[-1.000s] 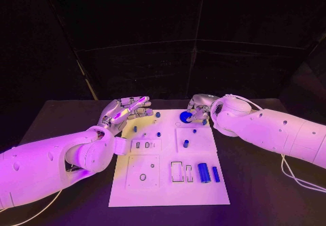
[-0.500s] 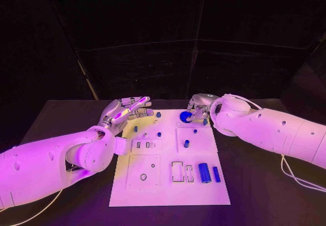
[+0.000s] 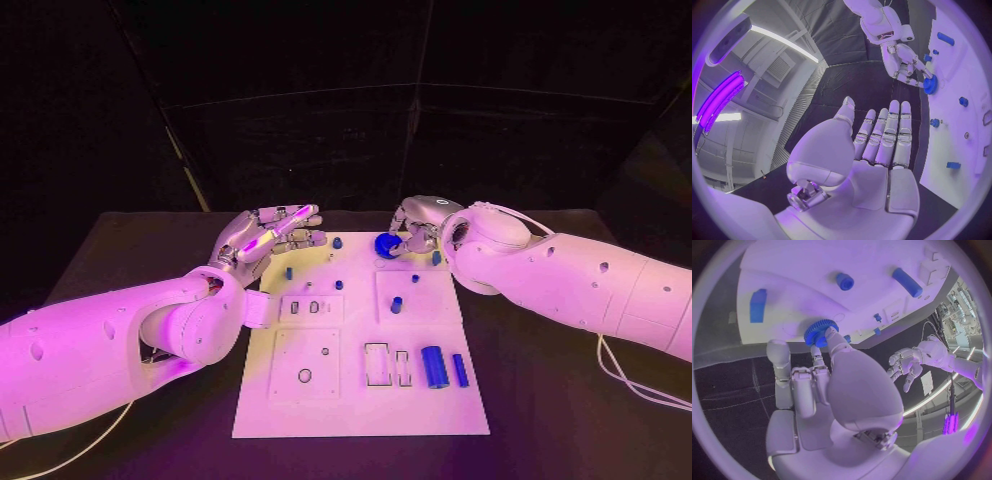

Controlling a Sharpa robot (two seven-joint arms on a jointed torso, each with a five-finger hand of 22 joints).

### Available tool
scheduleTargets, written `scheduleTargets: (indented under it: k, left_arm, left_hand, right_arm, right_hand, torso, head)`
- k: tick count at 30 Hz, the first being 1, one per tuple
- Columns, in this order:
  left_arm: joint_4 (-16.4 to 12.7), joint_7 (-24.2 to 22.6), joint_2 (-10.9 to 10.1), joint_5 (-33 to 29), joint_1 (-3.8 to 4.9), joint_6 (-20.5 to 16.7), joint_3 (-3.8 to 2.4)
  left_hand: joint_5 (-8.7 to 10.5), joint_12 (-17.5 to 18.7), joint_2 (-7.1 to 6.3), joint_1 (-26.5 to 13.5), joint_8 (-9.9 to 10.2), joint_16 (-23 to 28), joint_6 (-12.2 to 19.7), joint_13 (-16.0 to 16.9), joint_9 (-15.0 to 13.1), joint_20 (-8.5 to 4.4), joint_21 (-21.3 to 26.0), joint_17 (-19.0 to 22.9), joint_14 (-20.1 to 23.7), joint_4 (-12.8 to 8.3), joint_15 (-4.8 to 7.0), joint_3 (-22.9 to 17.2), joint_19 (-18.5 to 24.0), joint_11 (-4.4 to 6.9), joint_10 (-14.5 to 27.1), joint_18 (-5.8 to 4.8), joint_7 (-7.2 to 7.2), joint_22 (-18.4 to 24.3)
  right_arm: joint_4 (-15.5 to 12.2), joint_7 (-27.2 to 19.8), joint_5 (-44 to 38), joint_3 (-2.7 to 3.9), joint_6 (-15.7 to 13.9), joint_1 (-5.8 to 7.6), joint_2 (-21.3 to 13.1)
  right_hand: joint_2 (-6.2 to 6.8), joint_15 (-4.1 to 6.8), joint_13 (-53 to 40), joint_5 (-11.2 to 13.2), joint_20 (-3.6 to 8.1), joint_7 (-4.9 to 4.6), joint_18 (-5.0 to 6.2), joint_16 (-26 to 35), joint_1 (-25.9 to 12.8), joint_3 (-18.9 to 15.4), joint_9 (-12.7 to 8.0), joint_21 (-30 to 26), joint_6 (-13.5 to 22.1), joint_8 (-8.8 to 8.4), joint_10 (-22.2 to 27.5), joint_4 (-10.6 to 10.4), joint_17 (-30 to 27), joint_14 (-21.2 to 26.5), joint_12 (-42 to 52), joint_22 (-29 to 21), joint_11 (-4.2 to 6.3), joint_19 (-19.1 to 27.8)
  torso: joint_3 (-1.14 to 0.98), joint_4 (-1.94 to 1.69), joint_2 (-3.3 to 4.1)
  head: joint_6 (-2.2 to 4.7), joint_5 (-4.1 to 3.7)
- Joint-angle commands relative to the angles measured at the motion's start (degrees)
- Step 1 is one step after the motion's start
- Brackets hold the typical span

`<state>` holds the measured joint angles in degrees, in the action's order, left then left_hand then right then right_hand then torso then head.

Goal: Assemble the parts on the task board

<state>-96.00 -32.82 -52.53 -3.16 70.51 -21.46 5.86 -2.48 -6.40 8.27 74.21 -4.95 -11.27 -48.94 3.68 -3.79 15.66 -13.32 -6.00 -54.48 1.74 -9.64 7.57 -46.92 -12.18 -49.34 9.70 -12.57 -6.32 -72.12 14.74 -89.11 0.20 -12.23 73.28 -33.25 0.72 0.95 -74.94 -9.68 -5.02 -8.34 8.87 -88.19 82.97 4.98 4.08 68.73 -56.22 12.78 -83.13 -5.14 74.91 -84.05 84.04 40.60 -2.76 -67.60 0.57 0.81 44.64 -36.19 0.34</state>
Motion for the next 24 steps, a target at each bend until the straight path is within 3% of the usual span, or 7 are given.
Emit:
scheduleTargets:
  k: [1, 12, 18, 24]
  left_arm:
    - [-0.11, -0.14, -0.06, 0.26, 0.09, 0.89, -0.03]
    - [-0.02, -0.19, -0.31, 0.26, 0.09, 0.91, -0.03]
    - [0.07, -0.33, -0.57, 0.27, 0.12, 0.84, -0.04]
    - [0.10, -0.40, -0.61, 0.27, 0.20, 0.85, -0.05]
  left_hand:
    - [-0.24, -0.30, 0.60, 0.09, 0.13, -0.01, -0.46, -0.02, -0.05, 0.13, 0.38, 0.07, -0.42, -0.20, 0.00, -0.24, -0.41, 0.00, -0.54, 0.65, -2.20, 0.05]
    - [-0.24, -0.30, 0.59, 0.11, 0.14, 0.01, -0.46, -0.02, -0.04, 0.13, 0.40, 0.08, -0.41, -0.23, 0.00, -0.25, -0.41, 0.00, -0.54, 0.65, -2.20, 0.07]
    - [-0.24, -0.30, 0.59, 0.11, 0.14, 0.01, -0.46, -0.02, -0.04, 0.13, 0.40, 0.08, -0.41, -0.23, 0.00, -0.25, -0.41, 0.00, -0.54, 0.65, -2.20, 0.07]
    - [-0.24, -0.30, 0.59, 0.11, 0.14, 0.01, -0.46, -0.02, -0.04, 0.13, 0.40, 0.08, -0.41, -0.23, 0.00, -0.25, -0.41, 0.00, -0.54, 0.65, -2.20, 0.07]
  right_arm:
    - [-1.13, -1.04, -1.43, 0.03, -3.26, 0.11, -0.09]
    - [-3.37, -1.38, -2.33, 0.04, -4.27, 0.11, 1.23]
    - [-2.81, -1.59, -2.73, 0.05, -4.01, 0.11, 3.46]
    - [-1.56, -1.75, -3.00, 0.06, -3.11, 0.10, 5.90]
  right_hand:
    - [0.02, 0.35, -4.80, 0.11, 0.16, 0.67, -0.30, -0.23, -0.81, 0.37, 0.26, 0.34, -1.03, -0.67, -0.50, -0.11, 9.36, -4.83, 0.23, 0.06, -0.08, -0.18]
    - [0.21, 0.32, -4.79, 0.24, 0.16, 0.62, -0.31, -0.25, -1.18, 0.47, 0.19, 0.34, -1.01, -1.00, -0.49, -0.15, 9.43, -4.84, 0.19, 0.04, -0.13, -0.18]
    - [0.27, 0.30, -4.78, 0.28, 0.16, 0.59, -0.31, -0.22, -1.34, 0.53, 0.16, 0.35, -0.99, -1.16, -0.48, -0.17, 9.34, -4.82, 0.17, 0.04, -0.15, -0.18]
    - [0.30, 0.29, -4.73, 0.31, 0.14, 0.56, -0.31, -0.25, -1.52, 0.62, 0.13, 0.34, -0.96, -1.34, -0.44, -0.20, 9.43, -4.84, 0.12, 0.00, -0.18, -0.16]
  torso:
    - [0.04, 0.00, -0.01]
    - [0.04, -0.07, 0.02]
    - [0.14, -0.08, 0.02]
    - [0.11, -0.12, 0.05]
  head:
    - [-0.01, 0.04]
    - [-0.08, 0.48]
    - [-0.13, 0.83]
    - [-0.27, 1.01]
